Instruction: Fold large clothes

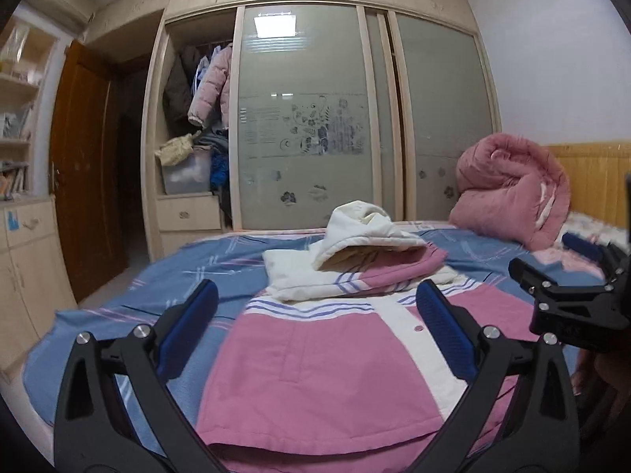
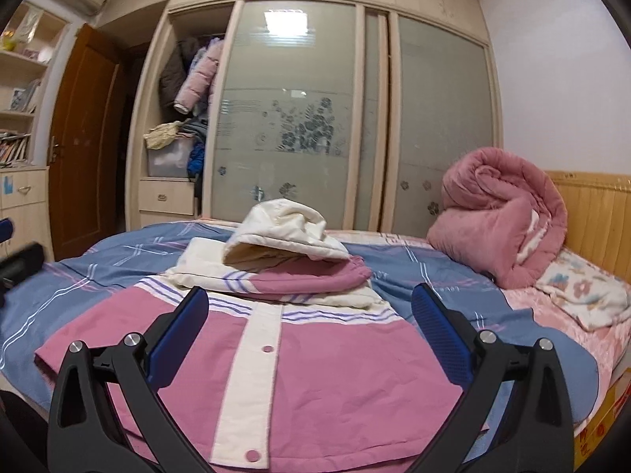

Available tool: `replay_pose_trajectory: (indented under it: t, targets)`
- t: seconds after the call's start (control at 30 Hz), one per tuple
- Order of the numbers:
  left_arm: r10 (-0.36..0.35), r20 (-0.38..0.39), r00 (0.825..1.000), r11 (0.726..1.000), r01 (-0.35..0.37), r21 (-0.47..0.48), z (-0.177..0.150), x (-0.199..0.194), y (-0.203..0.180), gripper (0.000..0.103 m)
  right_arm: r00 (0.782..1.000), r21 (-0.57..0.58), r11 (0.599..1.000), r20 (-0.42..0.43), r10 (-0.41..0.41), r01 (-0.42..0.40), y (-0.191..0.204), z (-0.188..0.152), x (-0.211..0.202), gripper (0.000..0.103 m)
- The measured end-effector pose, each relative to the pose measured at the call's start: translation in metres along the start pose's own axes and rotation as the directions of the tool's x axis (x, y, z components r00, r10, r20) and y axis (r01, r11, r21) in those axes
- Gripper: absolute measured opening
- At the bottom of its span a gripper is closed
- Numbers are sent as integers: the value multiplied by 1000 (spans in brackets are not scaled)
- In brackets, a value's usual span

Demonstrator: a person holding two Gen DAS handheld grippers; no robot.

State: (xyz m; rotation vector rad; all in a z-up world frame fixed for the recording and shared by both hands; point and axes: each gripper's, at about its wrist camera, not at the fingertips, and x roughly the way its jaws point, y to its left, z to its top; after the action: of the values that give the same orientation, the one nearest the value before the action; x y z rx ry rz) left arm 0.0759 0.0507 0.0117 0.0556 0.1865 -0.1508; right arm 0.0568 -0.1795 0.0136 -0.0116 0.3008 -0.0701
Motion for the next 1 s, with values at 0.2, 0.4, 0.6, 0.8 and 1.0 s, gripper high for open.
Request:
replay_pose_trajectory:
  t: [0.2,0.4,0.6,0.8,1.0]
  targets:
    - [15,0,1000,999,-15,33,0,5,-8,101,998,-13,999,54,38,-38,12,3,-18,102]
    - [53,-17,998,999,-53,-9,1,8,-1,101,996,-7,998,70,56,-56,12,7,-25,102]
    - [56,-24,998,998,-55,19,1,12,-9,101,996,-1,999,66,52,-52,7,6,-26,102]
    - [32,-37,999,999,-31,42,0,16,-17,101,998,-8,998,36,56,-55,6,5,-19,102]
    - [29,-41,999,999,-28,34,0,17,-16,101,998,3,999,22,54,-54,2,4,-16,102]
